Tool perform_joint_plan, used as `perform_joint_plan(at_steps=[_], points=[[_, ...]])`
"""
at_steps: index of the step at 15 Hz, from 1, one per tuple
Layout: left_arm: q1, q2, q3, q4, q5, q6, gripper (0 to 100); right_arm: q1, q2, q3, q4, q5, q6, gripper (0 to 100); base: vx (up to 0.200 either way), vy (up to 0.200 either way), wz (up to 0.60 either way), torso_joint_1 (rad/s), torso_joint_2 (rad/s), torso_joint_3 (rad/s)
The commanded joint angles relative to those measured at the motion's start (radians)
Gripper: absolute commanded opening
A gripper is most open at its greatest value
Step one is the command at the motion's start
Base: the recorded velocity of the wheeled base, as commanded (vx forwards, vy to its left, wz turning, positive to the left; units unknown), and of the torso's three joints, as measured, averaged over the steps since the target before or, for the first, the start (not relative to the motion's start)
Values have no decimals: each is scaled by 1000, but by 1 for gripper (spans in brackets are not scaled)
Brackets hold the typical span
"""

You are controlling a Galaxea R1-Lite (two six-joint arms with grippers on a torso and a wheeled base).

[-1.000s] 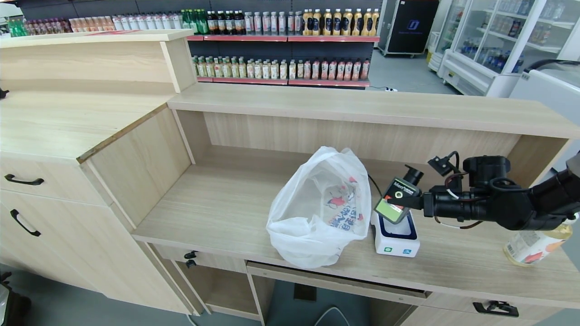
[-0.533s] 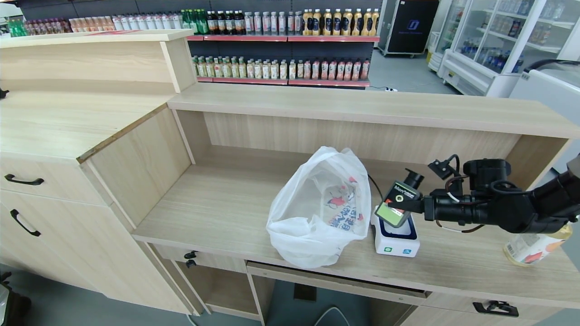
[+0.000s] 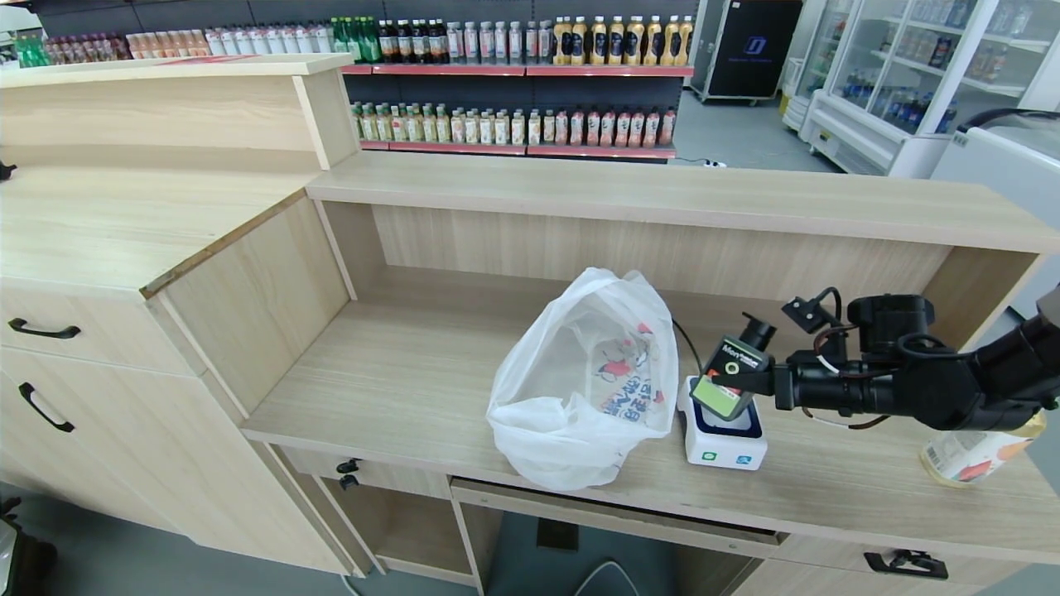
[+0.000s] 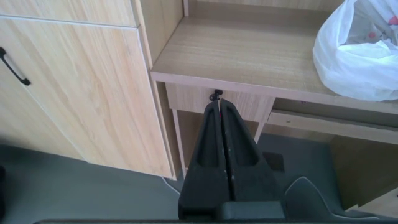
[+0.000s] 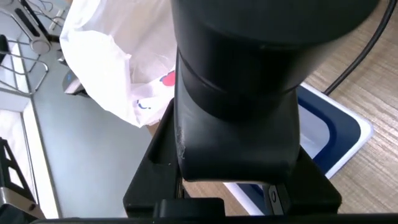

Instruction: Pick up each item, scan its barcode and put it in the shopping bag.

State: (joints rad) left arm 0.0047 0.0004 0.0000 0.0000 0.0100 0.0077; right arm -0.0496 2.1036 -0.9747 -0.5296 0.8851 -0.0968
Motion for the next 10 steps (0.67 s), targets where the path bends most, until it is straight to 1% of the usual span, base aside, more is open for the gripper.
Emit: perform_joint_plan(at_steps=[1, 3, 5, 10], points=[[0, 0, 0, 0, 1, 0, 0, -3, -8, 11, -1, 8, 0, 0, 0, 0, 0, 0, 0, 0], [0, 0, 0, 0, 1, 0, 0, -3, -11, 22, -3, 6, -3, 0, 0, 0, 0, 0, 0, 0], [0, 0, 0, 0, 1, 0, 0, -3, -7, 36, -1, 5, -34, 0, 0, 0, 0, 0, 0, 0], [0, 0, 0, 0, 1, 0, 0, -1, -2, 33, -4, 6, -46, 0, 0, 0, 0, 0, 0, 0]])
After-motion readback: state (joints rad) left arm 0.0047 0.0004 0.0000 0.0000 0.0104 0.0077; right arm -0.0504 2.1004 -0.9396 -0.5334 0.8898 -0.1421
